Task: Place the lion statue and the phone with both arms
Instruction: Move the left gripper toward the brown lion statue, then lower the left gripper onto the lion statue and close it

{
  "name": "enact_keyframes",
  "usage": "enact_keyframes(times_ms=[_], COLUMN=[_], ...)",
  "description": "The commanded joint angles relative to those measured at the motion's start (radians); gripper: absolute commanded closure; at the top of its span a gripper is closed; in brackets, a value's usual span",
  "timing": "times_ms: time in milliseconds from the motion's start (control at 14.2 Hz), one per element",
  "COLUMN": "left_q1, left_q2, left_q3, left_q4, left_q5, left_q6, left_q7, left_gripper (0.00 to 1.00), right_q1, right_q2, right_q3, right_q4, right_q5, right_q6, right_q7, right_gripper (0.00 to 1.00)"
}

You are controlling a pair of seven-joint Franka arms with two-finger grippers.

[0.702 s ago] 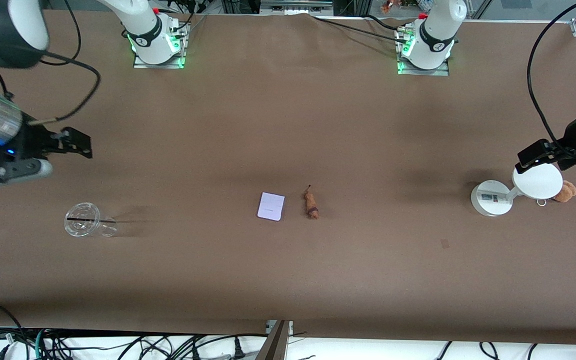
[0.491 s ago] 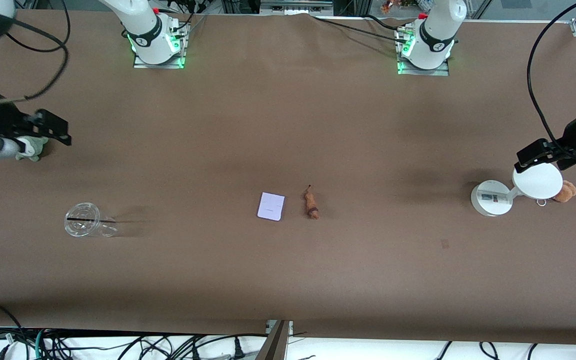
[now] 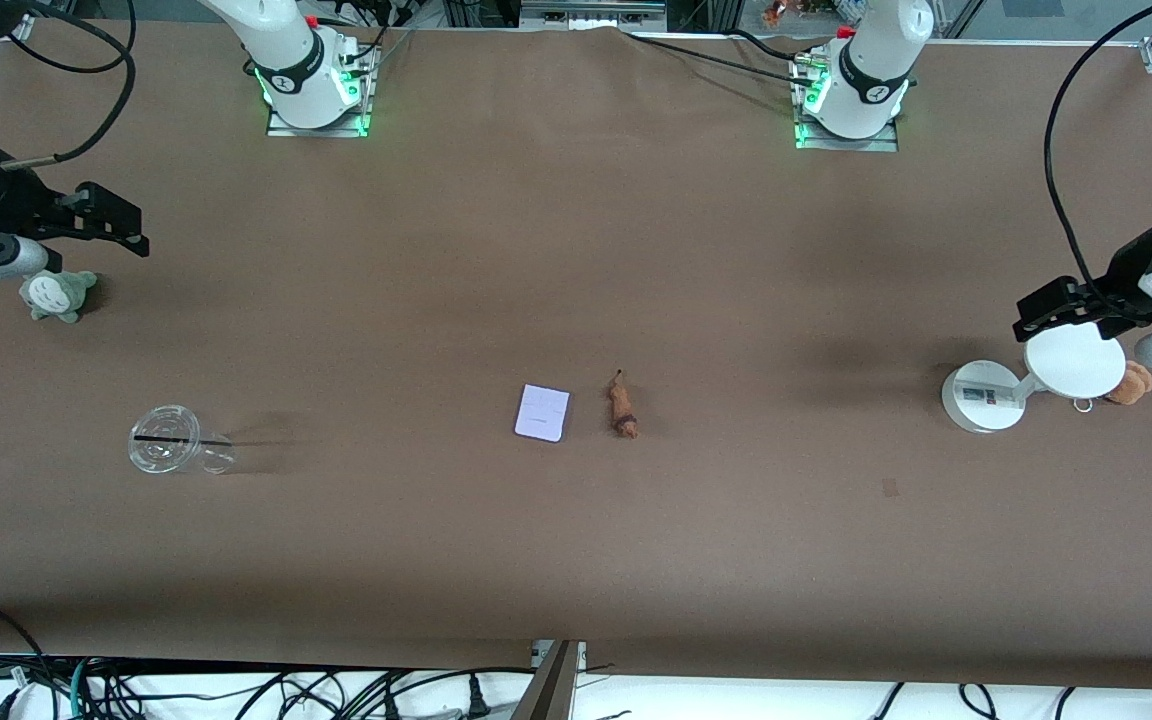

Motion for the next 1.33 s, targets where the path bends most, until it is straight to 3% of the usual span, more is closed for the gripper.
enact_keyframes(times_ms=[0,140,351,772,912,1053,1263], left_q1=[-0.018,-0.042,-0.174,-0.400,-0.483,-0.544,-0.566], left_q2=[0.037,0.090,0.207,0.567,0.653,0.709,0.736], left_q3=[-0.038,-0.075,-0.104,-0.093,-0.087,-0.076,-0.073], left_q4=[-0.005,0.005,0.011,0.247,0.261,0.264,0.275], left_q5=[-0.060,-0.081,-0.066,-0.062,-0.011,0.032,0.040], left_q6=[0.006,0.021,0.165,0.227,0.357,0.426,0.428], left_q7=[-0.054,-0.129,-0.399,-0.690,-0.805,-0.928,-0.958], left_gripper=[0.00,0.00,0.00,0.00,0.00,0.00,0.00], right_q1=[-0.011,-0.012,-0.006,-0.008,-0.008,-0.006,-0.008], right_q2=[-0.005,-0.005,0.004,0.004,0.004,0.004,0.004], right_q3=[0.003,0.003,0.003,0.005,0.005,0.005,0.005], right_q4=[-0.006,-0.002,0.010,0.010,0.010,0.010,0.010], right_q5=[-0.013,-0.013,-0.013,-0.012,-0.010,-0.010,-0.008], right_q6=[0.007,0.007,0.007,0.009,0.009,0.009,0.009], right_q7=[-0.006,-0.006,-0.003,-0.003,-0.001,0.001,0.001], right_gripper=[0.00,0.00,0.00,0.00,0.00,0.00,0.00])
